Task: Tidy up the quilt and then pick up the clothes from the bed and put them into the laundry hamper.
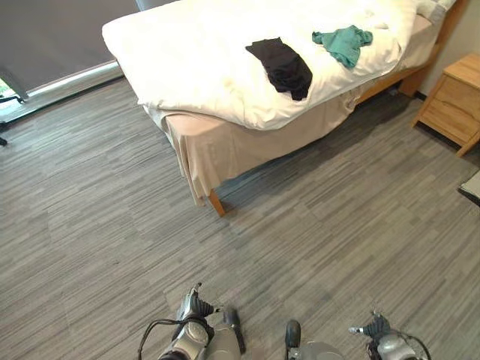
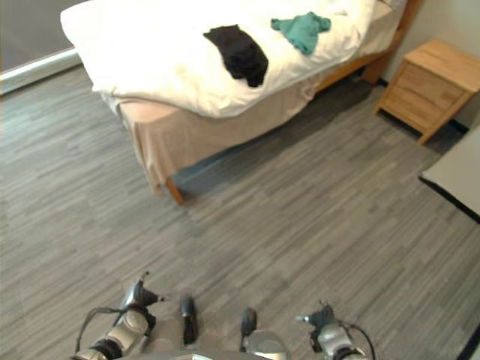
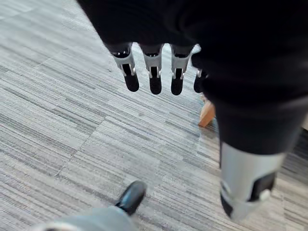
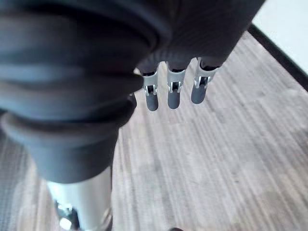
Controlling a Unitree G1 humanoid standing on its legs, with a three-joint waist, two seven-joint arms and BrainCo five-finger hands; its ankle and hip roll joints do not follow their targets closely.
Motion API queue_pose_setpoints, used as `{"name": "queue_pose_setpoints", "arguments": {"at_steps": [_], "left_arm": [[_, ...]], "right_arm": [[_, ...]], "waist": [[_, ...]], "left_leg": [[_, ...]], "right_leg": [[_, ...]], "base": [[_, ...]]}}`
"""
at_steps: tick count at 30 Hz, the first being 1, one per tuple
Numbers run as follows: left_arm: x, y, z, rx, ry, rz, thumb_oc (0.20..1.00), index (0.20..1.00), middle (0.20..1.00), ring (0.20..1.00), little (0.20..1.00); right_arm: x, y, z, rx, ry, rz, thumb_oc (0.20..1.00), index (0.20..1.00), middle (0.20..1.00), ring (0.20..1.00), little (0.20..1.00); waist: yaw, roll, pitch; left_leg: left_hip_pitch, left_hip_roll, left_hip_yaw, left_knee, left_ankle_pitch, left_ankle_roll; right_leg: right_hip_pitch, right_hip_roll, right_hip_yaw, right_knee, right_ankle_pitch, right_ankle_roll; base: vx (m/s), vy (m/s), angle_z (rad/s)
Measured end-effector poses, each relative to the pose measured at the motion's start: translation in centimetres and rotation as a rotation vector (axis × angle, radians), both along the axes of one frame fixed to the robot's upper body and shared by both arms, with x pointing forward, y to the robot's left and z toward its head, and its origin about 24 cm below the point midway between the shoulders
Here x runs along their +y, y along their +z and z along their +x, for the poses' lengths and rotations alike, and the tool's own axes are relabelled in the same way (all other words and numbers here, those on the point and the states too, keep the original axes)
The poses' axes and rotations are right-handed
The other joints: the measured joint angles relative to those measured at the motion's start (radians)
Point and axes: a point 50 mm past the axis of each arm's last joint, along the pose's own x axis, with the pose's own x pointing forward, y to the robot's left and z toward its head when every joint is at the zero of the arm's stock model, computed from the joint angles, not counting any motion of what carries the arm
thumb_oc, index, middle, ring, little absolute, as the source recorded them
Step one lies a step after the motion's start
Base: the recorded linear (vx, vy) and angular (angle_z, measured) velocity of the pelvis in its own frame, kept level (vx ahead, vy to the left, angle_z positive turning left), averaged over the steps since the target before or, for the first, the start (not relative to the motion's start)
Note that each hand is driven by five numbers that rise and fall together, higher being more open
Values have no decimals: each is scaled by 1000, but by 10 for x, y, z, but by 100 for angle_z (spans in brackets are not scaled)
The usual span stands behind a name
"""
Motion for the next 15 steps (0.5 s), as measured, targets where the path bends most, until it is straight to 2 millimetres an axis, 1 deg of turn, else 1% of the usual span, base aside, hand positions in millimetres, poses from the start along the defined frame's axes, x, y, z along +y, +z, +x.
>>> {"name": "queue_pose_setpoints", "arguments": {"at_steps": [1,2,3,4,5,6,7,8,9,10,11,12,13,14,15], "left_arm": [[6,-4,-11,32,36,5,1000,1000,1000,1000,1000],[9,-6,-16,50,75,2,1000,1000,1000,1000,1000],[14,-9,-26,73,128,-1,1000,1000,1000,1000,1000],[16,-12,-36,93,180,-14,1000,1000,1000,1000,1000],[15,-17,-49,134,234,-26,1000,1000,1000,1000,1000],[18,-19,-57,167,250,-16,1000,1000,1000,1000,1000],[25,-20,-65,202,233,15,1000,1000,1000,1000,1000],[32,-18,-65,219,194,47,1000,1000,1000,1000,1000],[40,-17,-65,233,151,85,1000,1000,1000,1000,1000],[42,-14,-55,217,115,102,1000,1000,1000,1000,1000],[45,-10,-45,210,24,144,1000,1000,1000,1000,1000],[45,-7,-34,188,-6,157,1000,1000,1000,1000,1000],[44,-3,-21,151,-24,161,1000,1000,1000,1000,1000],[43,-2,-17,136,-33,161,1000,1000,1000,1000,1000],[42,0,-13,127,-50,169,1000,1000,1000,1000,1000]], "right_arm": [[2,-2,-3,8,-6,5,1000,1000,1000,1000,1000],[3,-4,-10,29,-11,8,1000,1000,1000,1000,1000],[6,-9,-23,60,-23,15,1000,1000,1000,1000,1000],[5,-12,-35,88,-34,17,1000,1000,1000,1000,1000],[6,-16,-49,124,-49,19,1000,1000,1000,1000,1000],[13,-18,-53,137,-49,35,1000,1000,1000,1000,1000],[23,-22,-61,151,-49,63,1000,1000,1000,1000,1000],[32,-23,-60,142,-40,87,1000,1000,1000,1000,1000],[38,-24,-61,140,-39,106,1000,1000,1000,1000,1000],[40,-25,-62,145,-40,113,1000,1000,1000,1000,1000],[40,-24,-56,132,-36,113,1000,1000,1000,1000,1000],[40,-23,-54,126,-34,113,1000,1000,1000,1000,1000],[40,-22,-49,110,-29,113,1000,1000,1000,1000,1000],[40,-21,-47,103,-29,109,1000,1000,1000,1000,1000],[38,-20,-45,95,-27,105,1000,1000,1000,1000,1000]], "waist": [[22,2,-6],[24,-2,-11],[38,-11,-30],[41,-4,-49],[44,17,-69],[40,0,-67],[31,-17,-86],[28,-34,-81],[6,-68,-79],[-6,-79,-73],[-12,-81,-58],[-20,-73,-52],[-15,-60,-41],[-15,-58,-39],[-15,-53,-36]], "left_leg": [[-13,-3,10,-7,29,9],[-11,-7,24,-4,45,38],[-3,-24,19,0,60,62],[14,-37,17,-6,49,91],[45,-29,13,-4,47,166],[66,-31,21,0,43,180],[88,-31,20,-7,18,197],[113,-44,16,-1,9,207],[131,-69,3,-1,1,211],[149,-83,-26,-1,-33,228],[181,-96,-39,-1,-48,228],[197,-98,-39,-1,-52,231],[223,-103,-46,-1,-74,221],[235,-107,-54,-1,-83,215],[257,-112,-68,-2,-108,193]], "right_leg": [[35,12,-3,-4,-48,19],[62,15,-1,1,-52,10],[95,11,3,2,-83,17],[119,12,15,8,-105,40],[127,31,27,68,-138,68],[98,11,32,170,-171,94],[6,-8,44,376,-185,112],[-83,-39,61,579,-211,156],[-139,-74,76,700,-212,161],[-177,-89,87,747,-210,166],[-255,-115,74,798,-215,156],[-291,-126,67,772,-215,156],[-339,-134,69,709,-213,161],[-353,-138,73,656,-209,167],[-372,-139,80,547,-205,173]], "base": [[569,132,-4],[404,95,-10],[492,181,-8],[643,257,-16],[430,201,-16],[329,151,-16],[178,75,-8],[431,154,22],[389,102,43],[518,101,61],[263,18,54],[256,-19,55],[267,-69,45],[572,-216,44],[441,-200,31]]}}
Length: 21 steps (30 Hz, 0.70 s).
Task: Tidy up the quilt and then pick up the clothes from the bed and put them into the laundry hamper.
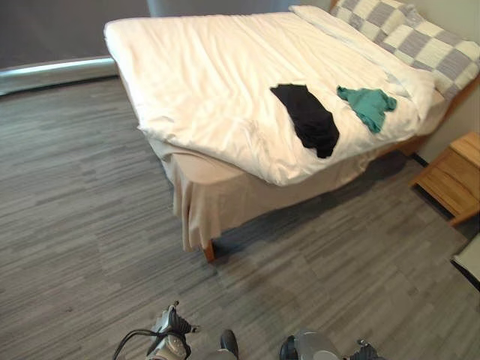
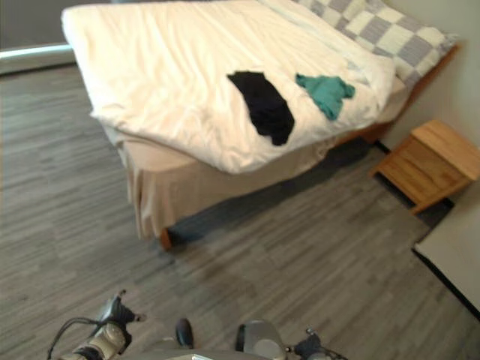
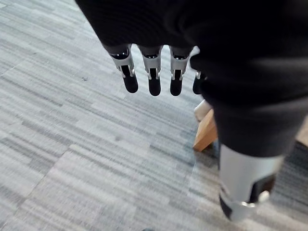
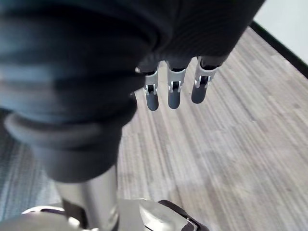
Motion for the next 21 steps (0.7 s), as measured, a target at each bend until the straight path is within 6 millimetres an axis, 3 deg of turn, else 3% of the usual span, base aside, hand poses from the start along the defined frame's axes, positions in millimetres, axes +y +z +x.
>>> {"name": "queue_pose_setpoints", "arguments": {"at_steps": [1,2,3,5,6,7,8,9,10,11,12,13,14,16,17,18,21], "left_arm": [[2,1,0,-1,-1,7,1000,1000,1000,1000,1000],[3,2,5,-3,3,12,1000,1000,1000,1000,1000],[4,2,5,-6,11,11,1000,1000,1000,1000,1000],[5,-1,-6,19,19,13,1000,1000,1000,1000,1000],[7,-4,-15,40,24,16,1000,1000,1000,1000,1000],[7,-9,-34,86,35,15,1000,1000,1000,1000,1000],[5,-11,-41,99,39,9,1000,1000,1000,1000,1000],[1,-14,-50,77,137,-40,1000,1000,1000,1000,1000],[-2,-12,-40,-10,291,-96,1000,1000,1000,1000,1000],[-1,-10,-33,-56,361,-114,1000,1000,1000,1000,1000],[-6,-9,-30,-114,458,-160,1000,1000,1000,1000,1000],[-11,-6,-22,-170,533,-192,1000,1000,1000,1000,1000],[-13,-5,-20,-197,569,-211,1000,1000,1000,1000,1000],[-13,1,-11,-281,629,-239,1000,1000,1000,1000,1000],[-11,6,-6,-337,652,-241,1000,1000,1000,1000,1000],[-5,22,4,-472,669,-232,1000,1000,1000,1000,1000],[14,61,40,-713,623,-202,1000,1000,1000,1000,1000]], "right_arm": [[0,1,5,-11,6,-2,1000,1000,1000,1000,1000],[-2,2,7,-13,6,-4,1000,1000,1000,1000,1000],[-2,2,8,-17,5,-1,1000,1000,1000,1000,1000],[-1,1,3,3,-6,3,1000,1000,1000,1000,1000],[-1,0,2,5,-6,5,1000,1000,1000,1000,1000],[-2,0,0,9,-7,4,1000,1000,1000,1000,1000],[-3,0,-2,12,-8,2,1000,1000,1000,1000,1000],[-5,1,-1,9,-6,-9,1000,1000,1000,1000,1000],[-8,0,-5,21,-8,-16,1000,1000,1000,1000,1000],[-9,0,-4,21,-4,-14,1000,1000,1000,1000,1000],[-15,4,4,-3,8,-37,1000,1000,1000,1000,1000],[-19,6,9,-16,21,-52,1000,1000,1000,1000,1000],[-22,8,13,-21,42,-71,1000,1000,1000,1000,1000],[-35,13,19,-36,58,-115,1000,1000,1000,1000,1000],[-35,13,20,-36,74,-123,1000,1000,1000,1000,1000],[-40,13,11,-24,75,-144,1000,1000,1000,1000,1000],[-46,11,-10,-3,30,-154,1000,1000,1000,1000,1000]], "waist": [[3,0,-2],[-6,0,1],[-8,0,3],[-24,-10,10],[-24,-11,9],[-28,-17,4],[-28,10,6],[-27,40,1],[-26,29,5],[-17,13,13],[-2,2,17],[0,3,27],[6,4,29],[2,12,33],[6,24,31],[1,42,33],[-11,108,17]], "left_leg": [[-2,-3,-17,-6,-22,-24],[-9,-17,-53,-6,-42,-20],[-6,-23,-71,-6,-41,-22],[19,-33,-111,-3,-58,-44],[38,-32,-121,-2,-66,-52],[83,-17,-128,-5,-102,-73],[96,0,-136,-6,-112,-88],[107,47,-155,23,-123,-114],[54,62,-162,147,-135,-137],[3,60,-155,235,-121,-162],[-55,72,-146,319,-88,-194],[-103,86,-132,388,-91,-203],[-107,88,-114,354,-101,-205],[-85,87,-74,145,-77,-191],[-70,101,-70,81,-58,-198],[-62,118,-68,6,-2,-193],[-57,117,-70,-2,34,-173]], "right_leg": [[2,4,15,-106,8,9],[15,6,76,-351,60,25],[13,-5,95,-433,98,29],[26,-31,132,-545,219,18],[32,-35,131,-543,241,17],[75,-22,129,-542,325,-3],[89,-10,120,-542,367,-7],[123,28,91,-539,379,-25],[142,27,59,-549,378,-60],[152,16,46,-542,392,-106],[164,14,31,-546,369,-142],[176,12,15,-548,356,-152],[183,8,9,-544,353,-155],[209,16,-19,-544,335,-147],[219,25,-34,-544,322,-141],[234,56,-51,-550,295,-135],[241,87,-54,-550,270,-137]], "base": [[557,-296,54],[343,-199,57],[345,-198,68],[323,-181,65],[521,-348,46],[293,-273,18],[302,-368,37],[59,-175,67],[0,-208,81],[27,-118,72],[76,-108,54],[88,5,43],[197,62,51],[189,80,34],[79,62,12],[86,55,6],[134,57,4]]}}
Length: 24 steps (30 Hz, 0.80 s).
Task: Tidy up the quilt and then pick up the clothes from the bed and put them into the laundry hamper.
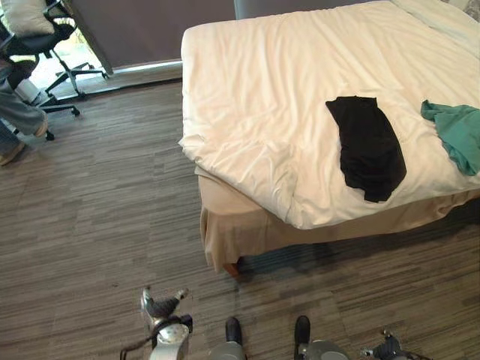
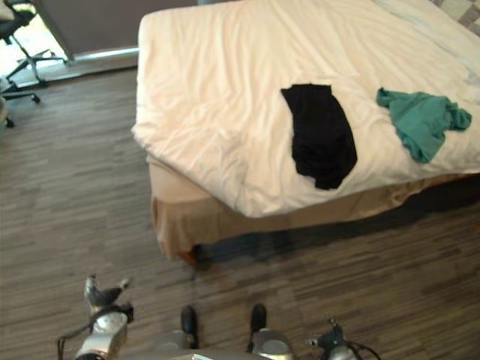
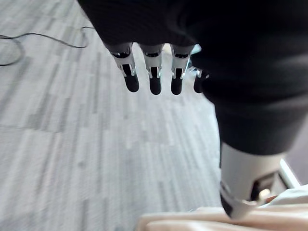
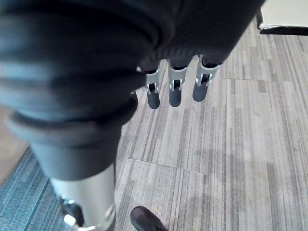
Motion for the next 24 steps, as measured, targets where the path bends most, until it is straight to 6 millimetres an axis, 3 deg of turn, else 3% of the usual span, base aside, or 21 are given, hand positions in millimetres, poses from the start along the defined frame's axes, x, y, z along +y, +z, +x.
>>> {"name": "queue_pose_setpoints", "arguments": {"at_steps": [1,2,3,4,5,6,7,10,13,15,16,17,19,21,22,23,24], "left_arm": [[4,11,9,-60,-2,19,1000,1000,1000,1000,1000],[11,24,19,-119,10,48,1000,1000,1000,1000,1000],[32,52,30,-237,50,115,1000,1000,1000,1000,1000],[42,67,37,-288,59,155,1000,1000,1000,1000,1000],[49,97,53,-384,30,228,1000,1000,1000,1000,1000],[51,112,60,-432,15,267,1000,1000,1000,1000,1000],[53,140,75,-511,-26,344,1000,1000,1000,1000,1000],[51,183,98,-604,-111,509,1000,1000,1000,1000,1000],[28,214,127,-632,-272,675,1000,1000,1000,1000,1000],[11,226,147,-615,-350,767,1000,1000,1000,1000,1000],[5,233,157,-584,-406,852,1000,1000,1000,1000,1000],[2,238,167,-547,-420,904,1000,1000,1000,1000,1000],[1,233,172,-487,-447,916,1000,1000,1000,1000,1000],[-8,229,173,-488,-478,919,1000,1000,1000,1000,1000],[-21,221,188,-409,-534,986,1000,1000,1000,1000,1000],[-31,211,208,-187,-663,1165,1000,1000,1000,1000,1000],[-18,209,208,-84,-646,1158,1000,1000,1000,1000,1000]], "right_arm": [[-2,0,-6,10,-6,-7,1000,1000,1000,1000,1000],[1,-2,-9,23,-10,0,1000,1000,1000,1000,1000],[14,-7,-16,38,-12,35,1000,1000,1000,1000,1000],[19,-9,-21,47,-14,51,1000,1000,1000,1000,1000],[24,-11,-30,66,-22,70,1000,1000,1000,1000,1000],[25,-12,-34,77,-28,73,1000,1000,1000,1000,1000],[24,-13,-42,95,-51,76,1000,1000,1000,1000,1000],[22,-12,-41,90,-61,76,1000,1000,1000,1000,1000],[22,-11,-33,67,-49,80,1000,1000,1000,1000,1000],[19,-10,-31,56,-51,78,1000,1000,1000,1000,1000],[16,-8,-23,37,-55,74,1000,1000,1000,1000,1000],[12,-6,-15,15,-62,70,1000,1000,1000,1000,1000],[8,-5,-11,14,-57,59,1000,1000,1000,1000,1000],[6,-7,-22,49,-65,51,1000,1000,1000,1000,1000],[4,-7,-29,67,-64,39,1000,1000,1000,1000,1000],[-1,-8,-32,104,-78,30,1000,1000,1000,1000,1000],[-6,-3,-9,50,-73,9,1000,1000,1000,1000,1000]], "waist": [[-10,6,1],[-12,8,1],[-5,-13,-3],[-15,-24,-6],[-16,-34,-5],[-19,-39,-7],[-26,-40,-8],[-47,-34,-10],[-58,-26,-8],[-93,-21,-8],[-89,-14,-10],[-130,-11,-5],[-164,-6,-1],[-182,-5,0],[-180,-5,0],[-153,-2,0],[-161,-3,6]], "left_leg": [[5,1,0,0,0,1],[7,-3,0,-1,-11,24],[14,-15,33,-1,-18,36],[16,-22,38,-3,-25,40],[15,-35,48,0,-26,46],[16,-40,52,1,-25,49],[17,-49,56,1,-29,55],[23,-61,78,1,-30,57],[14,-62,105,1,-31,58],[-2,-64,114,-1,-33,55],[-25,-60,130,-6,-38,50],[-53,-64,161,-5,-41,49],[-62,-65,170,-5,-34,57],[-54,-60,171,-4,-33,57],[-63,-61,185,1,-33,57],[-78,-66,187,1,-33,56],[-113,-68,219,-1,-44,48]], "right_leg": [[-1,8,-2,0,-5,1],[-1,7,0,1,-5,6],[-9,-7,30,0,3,27],[-11,-15,34,0,7,32],[-14,-29,37,0,10,36],[-16,-34,41,0,14,42],[-20,-43,50,0,15,44],[-22,-54,66,0,23,54],[-50,-54,91,0,28,61],[-74,-51,111,0,27,67],[-99,-53,117,0,33,76],[-147,-55,134,0,48,86],[-162,-55,140,1,59,83],[-157,-48,139,1,60,82],[-178,-49,139,7,54,83],[-196,-53,143,10,52,84],[-246,-59,167,10,58,90]], "base": [[63,16,18],[94,27,-29],[76,28,-40],[98,43,-41],[54,36,-10],[55,46,-4],[30,31,-5],[13,36,-16],[-49,39,-28],[-70,42,-23],[-41,16,-56],[-33,20,-56],[-4,-2,-37],[-28,45,-9],[-28,48,2],[3,1,-40],[10,6,-57]]}}
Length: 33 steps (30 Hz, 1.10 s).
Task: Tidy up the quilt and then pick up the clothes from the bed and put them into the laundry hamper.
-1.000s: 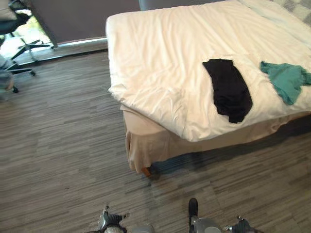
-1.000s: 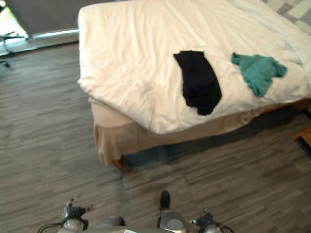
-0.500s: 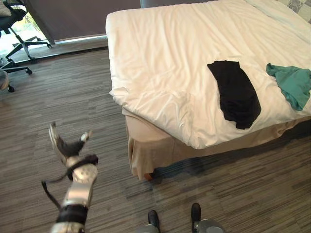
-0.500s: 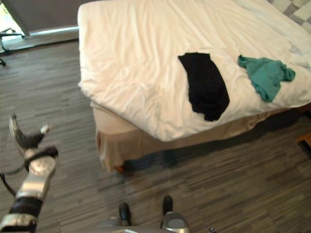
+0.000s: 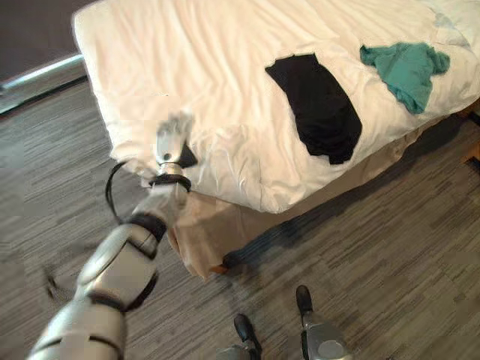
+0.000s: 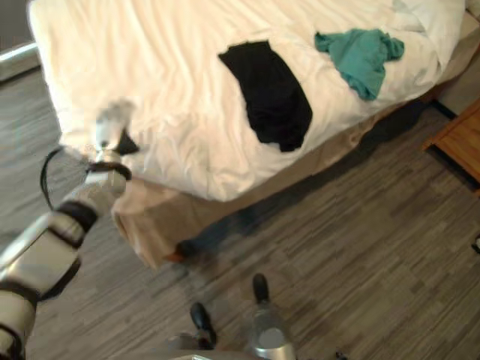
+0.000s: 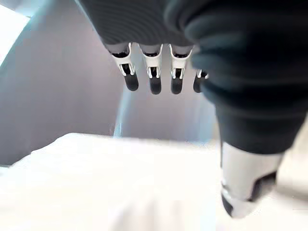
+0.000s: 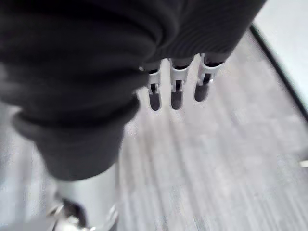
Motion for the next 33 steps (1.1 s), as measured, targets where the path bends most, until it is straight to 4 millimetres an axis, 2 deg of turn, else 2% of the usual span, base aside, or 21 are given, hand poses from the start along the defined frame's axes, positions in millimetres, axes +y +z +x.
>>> {"name": "queue_pose_setpoints", "arguments": {"at_steps": [1,2,3,6,8,12,13,14,16,18,19,20,22,23,25,26,27,28,29,32,33], "left_arm": [[1,-4,-1,16,20,-23,1000,1000,1000,1000,1000],[-4,-9,0,38,15,-36,1000,1000,1000,1000,1000],[-6,-25,-4,89,21,-29,200,200,200,200,200],[-11,-51,-12,182,21,-3,200,200,200,200,200],[-9,-54,-14,198,16,27,200,200,200,200,200],[8,-80,-32,349,2,152,200,200,200,200,200],[14,-97,-44,417,5,166,200,200,200,200,200],[17,-104,-49,441,11,157,200,200,200,200,200],[28,-128,-72,512,34,116,200,200,200,200,200],[46,-161,-110,583,114,-17,200,200,200,200,200],[48,-177,-131,590,170,-146,507,507,507,507,507],[47,-190,-146,636,193,-170,1000,1000,1000,1000,1000],[51,-213,-176,731,269,-230,1000,1000,1000,1000,1000],[58,-232,-209,817,381,-293,1000,1000,1000,1000,1000],[65,-249,-251,940,481,-305,1000,1000,1000,1000,1000],[70,-265,-305,1056,624,-357,1000,1000,1000,1000,1000],[72,-270,-335,1121,712,-382,1000,1000,1000,1000,1000],[73,-272,-358,1167,757,-382,1000,1000,1000,1000,1000],[72,-274,-389,1225,809,-390,1000,1000,1000,1000,1000],[60,-277,-428,1319,855,-412,1000,1000,1000,1000,1000],[53,-280,-433,1343,841,-420,1000,1000,1000,1000,1000]], "right_arm": [[-1,3,10,-42,15,-5,1000,1000,1000,1000,1000],[1,4,17,-63,21,-1,1000,1000,1000,1000,1000],[3,5,22,-81,19,6,1000,1000,1000,1000,1000],[5,7,29,-112,11,11,1000,1000,1000,1000,1000],[3,8,33,-126,5,7,1000,1000,1000,1000,1000],[-5,16,51,-176,15,-2,1000,1000,1000,1000,1000],[-9,20,57,-200,20,-4,1000,1000,1000,1000,1000],[-11,22,58,-205,21,-8,1000,1000,1000,1000,1000],[-14,30,73,-264,23,2,1000,1000,1000,1000,1000],[-16,46,85,-376,30,17,1000,1000,1000,1000,1000],[-15,60,92,-471,56,27,1000,1000,1000,1000,1000],[-13,66,99,-520,72,33,1000,1000,1000,1000,1000],[-13,79,112,-578,98,29,1000,1000,1000,1000,1000],[-12,98,122,-668,152,22,1000,1000,1000,1000,1000],[-12,112,133,-727,185,15,1000,1000,1000,1000,1000],[-11,128,146,-793,226,7,501,501,501,501,501],[-10,139,151,-834,255,2,200,200,200,200,200],[-8,148,157,-868,281,8,200,200,200,200,200],[3,170,170,-951,351,38,200,200,200,200,200],[33,215,207,-1117,533,83,200,200,200,200,200],[55,238,229,-1194,611,110,200,200,200,200,200]], "waist": [[-9,1,11],[-30,0,33],[-43,0,38],[-42,1,63],[-43,3,64],[-38,9,65],[-38,10,64],[-37,12,60],[-13,16,54],[-14,24,33],[-17,21,26],[-13,19,11],[9,13,-25],[11,13,-31],[15,7,-36],[41,4,-40],[59,3,-41],[78,0,-46],[118,-2,-49],[164,-3,-55],[210,-8,-65]], "left_leg": [[-12,-4,7,-1,5,7],[-10,-7,5,2,13,14],[-8,-7,4,2,14,16],[26,0,-8,1,14,15],[43,1,-11,0,13,14],[91,8,-29,-4,-8,10],[115,10,-33,-5,-14,6],[124,12,-34,-5,-27,3],[130,14,-35,-5,-39,-2],[136,21,-38,-5,-43,-4],[157,28,-37,-5,-40,-10],[160,33,-38,-5,-35,-7],[163,41,-44,-5,-39,-9],[165,41,-60,-5,-36,-8],[171,40,-65,-4,-33,-6],[170,38,-79,-4,-31,-4],[166,34,-94,2,-26,0],[166,32,-106,1,-25,1],[162,27,-119,2,-22,4],[158,15,-151,-5,-20,6],[139,10,-170,-5,-27,7]], "right_leg": [[-13,-5,-1,-1,21,14],[-10,-7,-10,-1,35,-3],[-9,-5,-12,0,41,-11],[24,1,-10,-1,41,-11],[41,1,-13,-2,37,-13],[94,6,-27,-3,23,-14],[121,6,-29,-3,14,-10],[129,8,-29,-5,6,-13],[139,11,-26,-3,-4,-11],[149,18,-29,-3,-9,-17],[165,25,-30,-3,-9,-23],[174,29,-36,-3,-11,-23],[180,37,-42,-3,-14,-27],[189,36,-54,-3,-13,-31],[193,34,-61,-3,-13,-31],[199,30,-76,-3,-15,-30],[210,25,-89,-3,-15,-30],[211,21,-96,-3,-16,-28],[217,15,-109,-3,-16,-28],[237,-1,-139,-6,-26,-20],[227,-6,-148,-8,-37,-15]], "base": [[20,4,-51],[18,4,-8],[0,0,0],[15,3,-8],[49,24,5],[78,14,7],[47,13,5],[40,16,2],[69,31,-6],[42,19,-1],[0,0,0],[24,26,6],[6,16,9],[1,26,18],[0,27,24],[-11,6,38],[-8,12,46],[-22,3,47],[-19,0,33],[-62,-5,41],[-115,-33,55]]}}
